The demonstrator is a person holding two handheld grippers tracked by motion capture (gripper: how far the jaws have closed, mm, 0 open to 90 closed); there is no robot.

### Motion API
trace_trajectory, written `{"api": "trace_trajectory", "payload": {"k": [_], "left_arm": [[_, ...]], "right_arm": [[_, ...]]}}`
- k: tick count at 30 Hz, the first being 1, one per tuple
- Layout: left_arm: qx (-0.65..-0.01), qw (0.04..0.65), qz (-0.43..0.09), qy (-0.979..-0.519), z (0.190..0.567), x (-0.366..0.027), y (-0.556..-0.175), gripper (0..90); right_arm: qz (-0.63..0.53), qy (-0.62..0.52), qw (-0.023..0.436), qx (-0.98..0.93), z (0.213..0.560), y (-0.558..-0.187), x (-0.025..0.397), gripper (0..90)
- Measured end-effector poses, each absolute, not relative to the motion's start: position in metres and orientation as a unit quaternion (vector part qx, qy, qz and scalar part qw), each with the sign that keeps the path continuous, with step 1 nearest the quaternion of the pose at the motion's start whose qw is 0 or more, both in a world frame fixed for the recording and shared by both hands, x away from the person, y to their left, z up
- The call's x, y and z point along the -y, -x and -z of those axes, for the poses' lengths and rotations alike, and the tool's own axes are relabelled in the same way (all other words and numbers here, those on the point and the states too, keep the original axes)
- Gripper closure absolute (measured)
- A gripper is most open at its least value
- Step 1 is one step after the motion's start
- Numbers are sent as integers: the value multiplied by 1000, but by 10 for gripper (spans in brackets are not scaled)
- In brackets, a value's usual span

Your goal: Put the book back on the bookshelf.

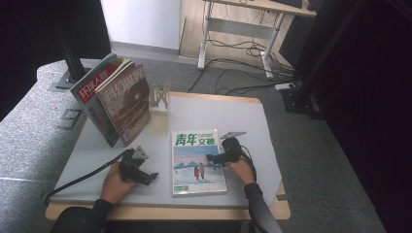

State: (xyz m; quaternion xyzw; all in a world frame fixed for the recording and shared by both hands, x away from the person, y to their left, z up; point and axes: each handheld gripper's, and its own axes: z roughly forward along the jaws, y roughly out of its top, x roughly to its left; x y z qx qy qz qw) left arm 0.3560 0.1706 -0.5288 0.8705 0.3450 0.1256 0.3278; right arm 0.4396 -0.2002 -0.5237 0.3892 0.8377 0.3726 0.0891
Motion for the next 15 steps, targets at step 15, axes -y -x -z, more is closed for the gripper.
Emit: {"api": "trace_trajectory", "payload": {"k": [15], "left_arm": [[-345, 328, -126, -870, 529, -171, -356, 0]], "right_arm": [[-383, -387, 67, -836, 528, -445, 196, 0]]}}
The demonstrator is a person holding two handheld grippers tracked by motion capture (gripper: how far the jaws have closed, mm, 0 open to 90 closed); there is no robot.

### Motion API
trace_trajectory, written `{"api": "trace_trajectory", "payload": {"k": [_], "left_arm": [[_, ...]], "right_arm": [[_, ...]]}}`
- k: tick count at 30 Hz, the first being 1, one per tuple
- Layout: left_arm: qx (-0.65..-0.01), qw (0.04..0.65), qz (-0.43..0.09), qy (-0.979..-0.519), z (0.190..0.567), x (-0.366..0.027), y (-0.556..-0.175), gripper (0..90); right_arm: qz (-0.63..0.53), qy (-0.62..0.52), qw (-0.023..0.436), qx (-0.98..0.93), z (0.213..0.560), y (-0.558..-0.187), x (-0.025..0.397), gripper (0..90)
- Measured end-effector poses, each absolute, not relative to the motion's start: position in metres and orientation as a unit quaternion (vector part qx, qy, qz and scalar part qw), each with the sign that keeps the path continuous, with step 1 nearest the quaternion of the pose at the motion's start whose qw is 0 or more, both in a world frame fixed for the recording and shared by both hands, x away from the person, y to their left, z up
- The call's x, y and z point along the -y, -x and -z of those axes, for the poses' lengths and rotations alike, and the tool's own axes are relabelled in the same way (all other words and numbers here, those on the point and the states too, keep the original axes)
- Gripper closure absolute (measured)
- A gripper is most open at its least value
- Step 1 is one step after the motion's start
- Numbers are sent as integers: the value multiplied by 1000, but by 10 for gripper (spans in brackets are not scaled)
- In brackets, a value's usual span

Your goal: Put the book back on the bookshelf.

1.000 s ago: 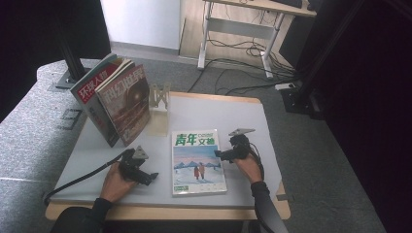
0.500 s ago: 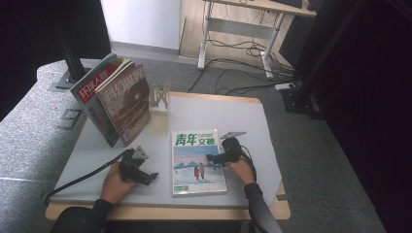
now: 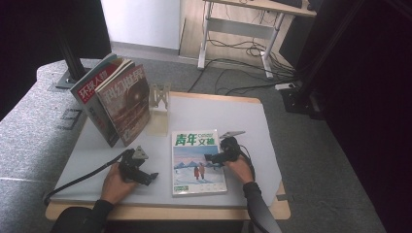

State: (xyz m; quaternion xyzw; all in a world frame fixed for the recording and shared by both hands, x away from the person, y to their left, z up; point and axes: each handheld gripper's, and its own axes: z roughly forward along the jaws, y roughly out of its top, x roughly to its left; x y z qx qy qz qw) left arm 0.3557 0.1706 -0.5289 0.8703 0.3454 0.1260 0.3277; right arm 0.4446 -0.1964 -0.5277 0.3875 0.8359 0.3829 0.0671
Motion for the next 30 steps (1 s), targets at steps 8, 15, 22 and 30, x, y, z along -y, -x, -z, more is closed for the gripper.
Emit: {"api": "trace_trajectory", "payload": {"k": [8, 15, 22, 30], "left_arm": [[-345, 327, -126, -871, 529, -171, -356, 0], [-345, 327, -126, -871, 529, -171, -356, 0], [-345, 327, -126, -871, 529, -171, -356, 0], [-345, 326, -126, -871, 529, -171, -356, 0]], "right_arm": [[-361, -387, 52, -847, 524, -451, 191, 0], [-351, -378, 43, -856, 521, -453, 192, 18], [-346, -375, 46, -859, 519, -452, 191, 44], [-331, -357, 62, -871, 513, -450, 185, 70]]}}
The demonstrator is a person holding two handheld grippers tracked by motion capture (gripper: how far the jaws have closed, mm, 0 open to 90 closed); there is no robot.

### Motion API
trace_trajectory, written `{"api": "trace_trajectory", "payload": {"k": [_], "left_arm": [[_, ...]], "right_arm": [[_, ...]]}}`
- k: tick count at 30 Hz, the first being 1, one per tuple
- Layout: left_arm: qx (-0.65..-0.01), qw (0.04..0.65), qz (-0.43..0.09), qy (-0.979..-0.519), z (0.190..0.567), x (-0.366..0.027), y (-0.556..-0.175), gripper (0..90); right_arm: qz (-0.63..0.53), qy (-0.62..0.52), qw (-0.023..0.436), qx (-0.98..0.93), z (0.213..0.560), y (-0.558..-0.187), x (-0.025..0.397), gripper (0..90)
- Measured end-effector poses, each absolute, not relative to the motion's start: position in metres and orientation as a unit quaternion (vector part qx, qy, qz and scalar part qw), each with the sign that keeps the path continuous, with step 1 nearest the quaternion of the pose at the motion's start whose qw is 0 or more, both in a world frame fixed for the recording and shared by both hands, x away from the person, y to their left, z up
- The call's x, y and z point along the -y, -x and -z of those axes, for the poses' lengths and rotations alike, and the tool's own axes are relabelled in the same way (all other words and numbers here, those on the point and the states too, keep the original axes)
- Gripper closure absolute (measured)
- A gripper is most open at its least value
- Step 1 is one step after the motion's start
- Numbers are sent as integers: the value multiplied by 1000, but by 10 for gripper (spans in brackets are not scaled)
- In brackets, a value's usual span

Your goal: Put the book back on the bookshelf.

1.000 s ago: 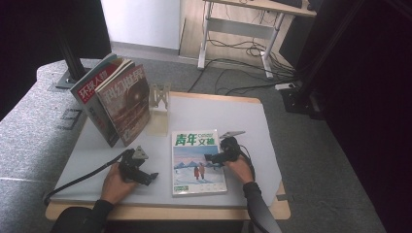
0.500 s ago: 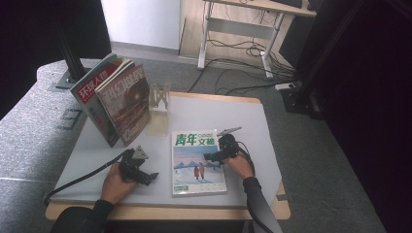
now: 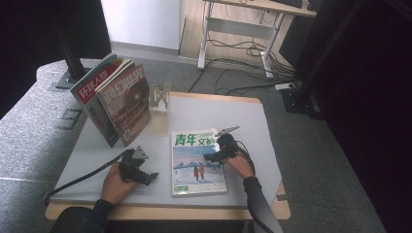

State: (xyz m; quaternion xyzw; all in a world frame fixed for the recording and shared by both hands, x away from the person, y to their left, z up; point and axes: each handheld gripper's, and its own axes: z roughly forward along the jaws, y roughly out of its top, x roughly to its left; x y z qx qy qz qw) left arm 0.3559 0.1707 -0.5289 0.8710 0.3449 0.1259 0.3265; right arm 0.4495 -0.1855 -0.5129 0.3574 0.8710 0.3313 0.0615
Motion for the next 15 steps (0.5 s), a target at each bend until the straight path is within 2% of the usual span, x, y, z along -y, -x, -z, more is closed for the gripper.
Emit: {"api": "trace_trajectory", "payload": {"k": [15], "left_arm": [[-345, 327, -126, -871, 529, -171, -356, 0]], "right_arm": [[-332, -351, 52, -874, 511, -443, 189, 92]]}}
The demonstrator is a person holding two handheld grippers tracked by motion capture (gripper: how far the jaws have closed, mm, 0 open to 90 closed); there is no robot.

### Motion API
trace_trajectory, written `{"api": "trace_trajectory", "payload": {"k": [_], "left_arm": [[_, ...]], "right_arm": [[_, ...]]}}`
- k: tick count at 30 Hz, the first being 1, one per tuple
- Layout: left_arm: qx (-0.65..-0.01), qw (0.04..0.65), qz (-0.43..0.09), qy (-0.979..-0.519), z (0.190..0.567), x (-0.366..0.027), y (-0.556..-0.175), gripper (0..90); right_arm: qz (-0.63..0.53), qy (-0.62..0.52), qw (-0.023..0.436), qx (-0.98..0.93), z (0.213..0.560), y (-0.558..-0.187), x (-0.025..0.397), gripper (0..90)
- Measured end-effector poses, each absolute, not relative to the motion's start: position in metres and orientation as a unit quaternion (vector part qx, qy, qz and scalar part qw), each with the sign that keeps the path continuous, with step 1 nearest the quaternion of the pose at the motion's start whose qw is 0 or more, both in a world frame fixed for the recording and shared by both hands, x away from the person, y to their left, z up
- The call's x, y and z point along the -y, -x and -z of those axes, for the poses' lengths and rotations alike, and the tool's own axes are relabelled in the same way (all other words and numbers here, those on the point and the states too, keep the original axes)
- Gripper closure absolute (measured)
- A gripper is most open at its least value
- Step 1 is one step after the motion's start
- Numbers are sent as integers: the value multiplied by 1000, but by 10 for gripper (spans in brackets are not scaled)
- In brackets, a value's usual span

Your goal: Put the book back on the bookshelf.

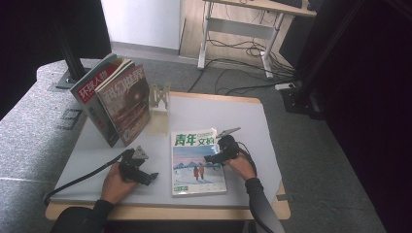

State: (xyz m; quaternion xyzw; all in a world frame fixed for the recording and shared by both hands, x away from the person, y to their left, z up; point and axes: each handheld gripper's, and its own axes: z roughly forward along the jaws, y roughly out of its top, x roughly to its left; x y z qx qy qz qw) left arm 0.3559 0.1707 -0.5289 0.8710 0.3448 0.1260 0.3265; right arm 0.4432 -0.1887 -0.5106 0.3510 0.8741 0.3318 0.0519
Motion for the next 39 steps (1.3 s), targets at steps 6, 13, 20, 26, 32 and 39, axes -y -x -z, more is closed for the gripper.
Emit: {"api": "trace_trajectory", "payload": {"k": [6, 13, 20, 26, 32, 39], "left_arm": [[-345, 327, -126, -871, 529, -171, -356, 0], [-345, 327, -126, -871, 529, -171, -356, 0], [-345, 327, -126, -871, 529, -171, -356, 0], [-345, 327, -126, -871, 529, -171, -356, 0], [-345, 327, -126, -871, 529, -171, -356, 0], [-345, 327, -126, -871, 529, -171, -356, 0]], "right_arm": [[-329, -352, 43, -875, 510, -446, 187, 83], [-327, -347, 47, -878, 509, -452, 179, 83], [-346, -338, 44, -874, 503, -450, 173, 109], [-347, -340, 39, -873, 502, -448, 173, 119], [-347, -338, 34, -874, 500, -450, 174, 134], [-359, -346, 37, -866, 504, -468, 173, 141]]}}
